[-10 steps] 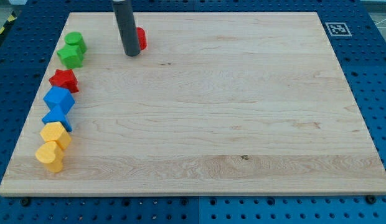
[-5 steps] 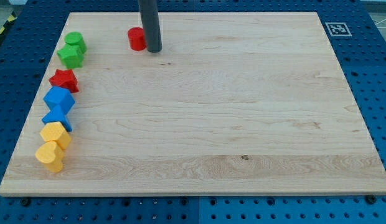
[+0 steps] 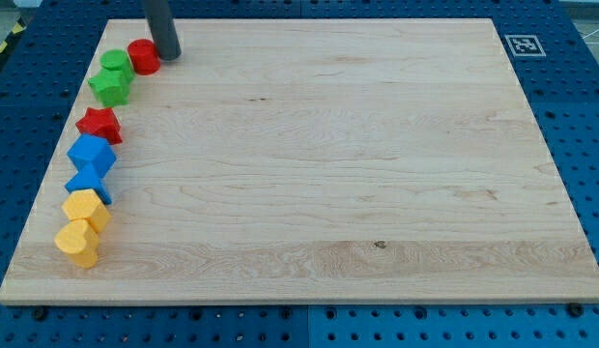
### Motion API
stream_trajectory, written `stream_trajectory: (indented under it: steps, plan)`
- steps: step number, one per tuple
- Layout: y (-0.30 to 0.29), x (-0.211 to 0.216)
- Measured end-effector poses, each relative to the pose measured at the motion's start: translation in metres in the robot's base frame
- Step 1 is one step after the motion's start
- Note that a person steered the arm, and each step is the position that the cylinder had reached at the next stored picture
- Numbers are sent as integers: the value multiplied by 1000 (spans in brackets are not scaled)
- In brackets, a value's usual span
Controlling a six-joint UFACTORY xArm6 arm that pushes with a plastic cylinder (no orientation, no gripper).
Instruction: Slide the red circle towards the top of the green circle
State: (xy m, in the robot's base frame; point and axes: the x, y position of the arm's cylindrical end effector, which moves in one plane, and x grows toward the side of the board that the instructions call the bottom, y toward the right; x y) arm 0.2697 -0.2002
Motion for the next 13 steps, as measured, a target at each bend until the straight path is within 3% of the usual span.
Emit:
stream_trajectory:
  steps: [2, 7, 11, 12, 13]
  plan:
    - [49, 4]
    - [-16, 22]
    - [-15, 6]
    - [9, 7]
    - [70, 23]
